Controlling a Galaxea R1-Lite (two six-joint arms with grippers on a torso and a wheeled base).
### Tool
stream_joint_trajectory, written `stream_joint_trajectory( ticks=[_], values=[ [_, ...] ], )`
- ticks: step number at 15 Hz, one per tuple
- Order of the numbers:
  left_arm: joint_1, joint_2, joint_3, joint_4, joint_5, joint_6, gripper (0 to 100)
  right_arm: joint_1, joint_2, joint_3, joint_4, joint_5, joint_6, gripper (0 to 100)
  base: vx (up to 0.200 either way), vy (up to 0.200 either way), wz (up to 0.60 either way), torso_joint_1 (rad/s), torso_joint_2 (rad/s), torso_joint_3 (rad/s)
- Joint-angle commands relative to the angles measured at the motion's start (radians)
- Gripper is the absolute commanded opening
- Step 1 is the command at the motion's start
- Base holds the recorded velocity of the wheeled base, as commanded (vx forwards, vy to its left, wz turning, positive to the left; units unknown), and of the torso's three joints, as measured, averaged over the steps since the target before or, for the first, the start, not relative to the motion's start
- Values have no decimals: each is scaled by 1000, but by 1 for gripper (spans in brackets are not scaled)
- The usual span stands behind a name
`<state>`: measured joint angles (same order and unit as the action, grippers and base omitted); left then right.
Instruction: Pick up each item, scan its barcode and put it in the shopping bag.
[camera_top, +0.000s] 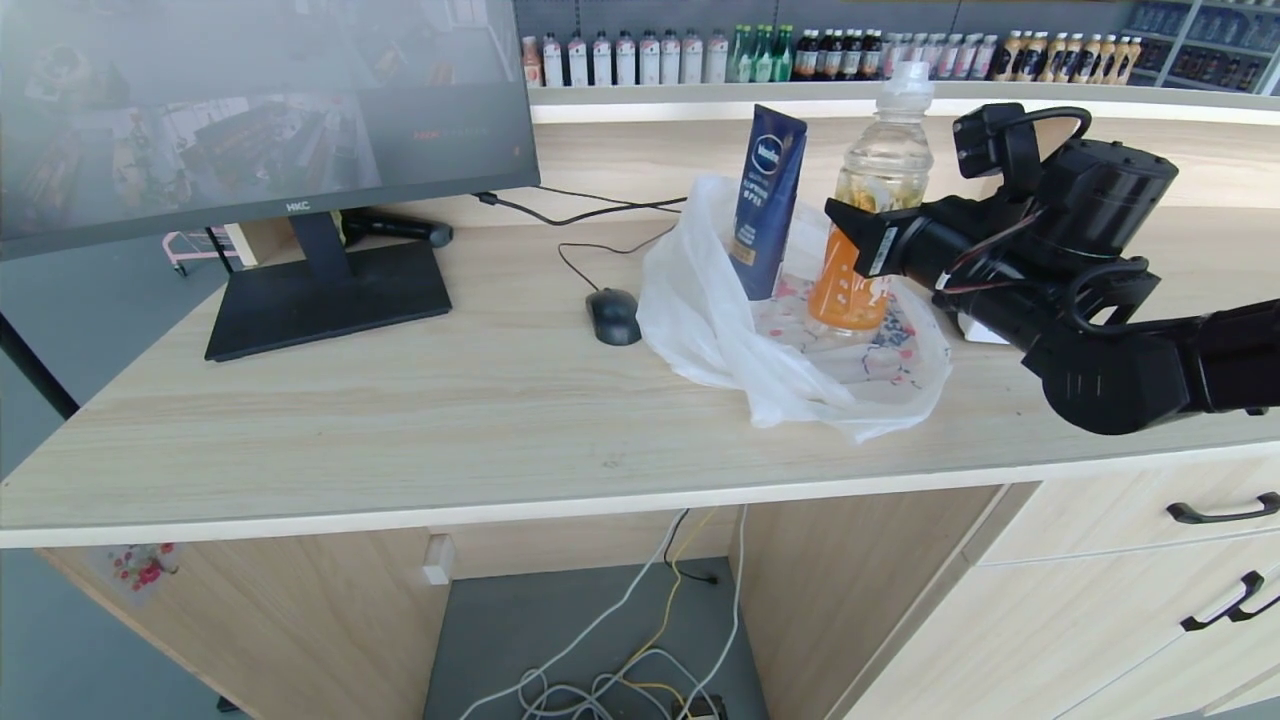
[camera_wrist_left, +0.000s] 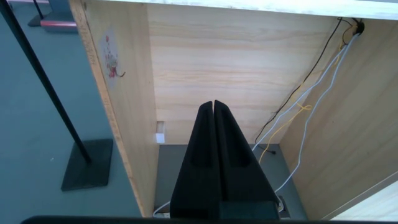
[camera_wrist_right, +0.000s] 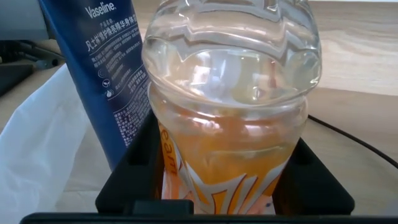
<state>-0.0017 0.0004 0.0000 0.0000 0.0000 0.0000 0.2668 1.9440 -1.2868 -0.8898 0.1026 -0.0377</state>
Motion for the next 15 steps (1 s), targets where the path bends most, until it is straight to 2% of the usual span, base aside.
stream_joint_trajectory(
  ticks=[1, 6, 15],
  values=[
    [0, 0, 0, 0, 0, 0, 0, 0, -4, 18, -8, 2, -1, 0, 0, 0, 0, 0, 0, 0],
    [0, 0, 0, 0, 0, 0, 0, 2, -5, 61, -55, 3, -14, 0, 0, 0, 0, 0, 0, 0],
    [0, 0, 0, 0, 0, 0, 0, 8, -2, 69, -55, 6, -45, 0, 0, 0, 0, 0, 0, 0]
  ],
)
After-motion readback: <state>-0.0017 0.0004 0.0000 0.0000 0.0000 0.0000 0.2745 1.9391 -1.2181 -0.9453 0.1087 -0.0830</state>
